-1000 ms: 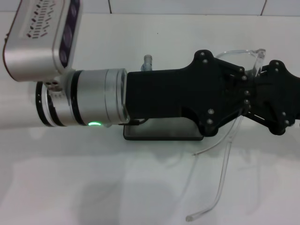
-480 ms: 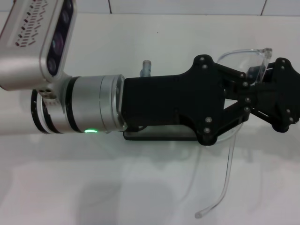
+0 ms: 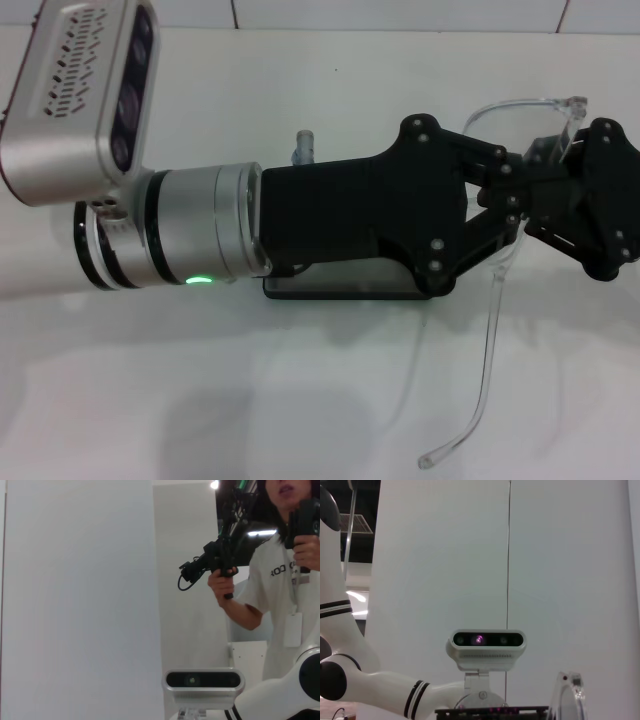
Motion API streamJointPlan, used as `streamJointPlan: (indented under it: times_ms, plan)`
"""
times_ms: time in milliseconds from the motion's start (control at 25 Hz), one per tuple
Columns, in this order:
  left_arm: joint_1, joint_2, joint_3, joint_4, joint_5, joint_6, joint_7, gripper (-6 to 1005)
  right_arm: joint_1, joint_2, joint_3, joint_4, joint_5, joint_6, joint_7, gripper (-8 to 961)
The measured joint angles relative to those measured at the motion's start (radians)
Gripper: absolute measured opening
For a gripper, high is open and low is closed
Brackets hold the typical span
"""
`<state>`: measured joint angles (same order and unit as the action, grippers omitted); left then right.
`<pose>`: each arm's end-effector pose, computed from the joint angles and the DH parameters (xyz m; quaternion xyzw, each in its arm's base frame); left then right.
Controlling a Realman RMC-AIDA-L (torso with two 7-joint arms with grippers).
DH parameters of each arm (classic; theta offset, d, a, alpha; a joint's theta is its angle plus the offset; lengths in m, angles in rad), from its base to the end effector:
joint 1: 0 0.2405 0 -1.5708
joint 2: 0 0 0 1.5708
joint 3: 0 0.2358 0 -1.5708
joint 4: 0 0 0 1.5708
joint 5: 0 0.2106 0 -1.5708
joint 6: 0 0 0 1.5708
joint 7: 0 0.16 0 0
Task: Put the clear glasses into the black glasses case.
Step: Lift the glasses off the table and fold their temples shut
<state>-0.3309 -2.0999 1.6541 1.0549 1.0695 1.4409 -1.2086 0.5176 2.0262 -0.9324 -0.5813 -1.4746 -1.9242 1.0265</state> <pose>-0.0823 0.2677 -0.0395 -0.8931 0.0205 -0.4490 0.0182 0.1727 0.2907 0.0275 -0.8898 -0.0354 0.4510 0.0600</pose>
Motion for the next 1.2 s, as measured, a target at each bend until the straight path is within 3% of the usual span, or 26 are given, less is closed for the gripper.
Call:
streamJointPlan:
  times_ms: [440,680,840,1000,1200]
  plan:
    - [0.001,0.001,0.002,-0.015,-0.014,0.008,0.017,43,-0.004,-0.002,0.006,0.0,0.0,0.005,-0.001,121]
    - [0.003,0.006,-0.019,-0.013,-0.063,0.138,0.017,43,-0.034,-0.012,0.012,0.008,0.068,0.015,-0.016,122]
    - [0.021,0.007,-0.084,-0.03,-0.073,0.17,0.022,43,-0.059,-0.028,0.043,0.009,0.147,-0.074,-0.011,122]
    - [0.013,0.008,-0.113,-0.106,-0.069,0.184,0.046,43,-0.083,-0.019,0.135,0.008,0.229,-0.203,0.014,122]
    - [-0.007,0.008,-0.103,-0.172,-0.062,0.214,0.069,43,-0.111,-0.013,0.153,-0.011,0.391,-0.23,0.058,122]
